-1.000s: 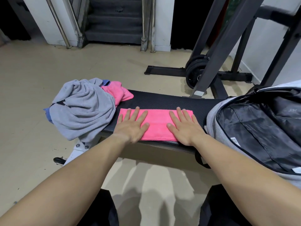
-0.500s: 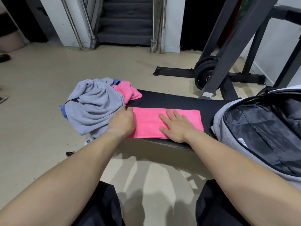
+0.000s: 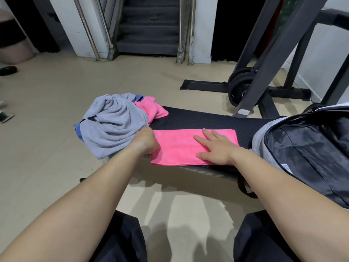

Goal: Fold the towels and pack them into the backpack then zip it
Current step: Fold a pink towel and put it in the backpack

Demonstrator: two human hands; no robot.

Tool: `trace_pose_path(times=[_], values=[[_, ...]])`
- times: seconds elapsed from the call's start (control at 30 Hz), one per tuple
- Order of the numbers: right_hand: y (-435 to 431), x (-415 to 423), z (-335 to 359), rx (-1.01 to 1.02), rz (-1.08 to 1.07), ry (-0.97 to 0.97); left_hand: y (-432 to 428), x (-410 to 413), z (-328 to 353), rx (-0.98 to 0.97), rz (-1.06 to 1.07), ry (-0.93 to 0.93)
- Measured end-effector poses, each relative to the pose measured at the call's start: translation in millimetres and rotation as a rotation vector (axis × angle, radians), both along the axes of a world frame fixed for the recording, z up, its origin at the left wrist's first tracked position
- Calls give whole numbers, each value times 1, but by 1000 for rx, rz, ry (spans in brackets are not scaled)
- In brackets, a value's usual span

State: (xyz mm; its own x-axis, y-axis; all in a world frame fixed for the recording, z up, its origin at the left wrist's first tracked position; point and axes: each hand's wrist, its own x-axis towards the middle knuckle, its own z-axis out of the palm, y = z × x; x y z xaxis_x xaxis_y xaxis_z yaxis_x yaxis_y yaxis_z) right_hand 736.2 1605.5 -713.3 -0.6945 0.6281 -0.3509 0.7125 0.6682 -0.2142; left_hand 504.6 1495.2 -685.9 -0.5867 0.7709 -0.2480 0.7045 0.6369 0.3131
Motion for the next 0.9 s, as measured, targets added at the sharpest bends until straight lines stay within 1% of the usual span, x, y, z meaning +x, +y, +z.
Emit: trace_pose_path(times=[0.07,0.13,0.2,0.27,0.37,0.6,0.73,0.9], values=[[0,-2,-1,-4,7,-25,0,1,4,-25,-5,13],[1,-5,-2,5,10,-48,2,-1,3,4,-3,7],[0,-8,-4,16,8,-61,2,-4,1,102,-8,-59],[0,-12,-5,36,1,-71,1,-5,1,268,-27,-129],[-3,-23,-9,79,-22,-76,1,-5,10,474,-22,-145],[-16,-61,-13,180,-22,-74,8,0,42,740,-21,-186],[-22,-79,-14,176,-1,-58,16,5,44,755,-37,-222],[-4,-55,-1,174,4,48,30,18,38,734,-89,-245]])
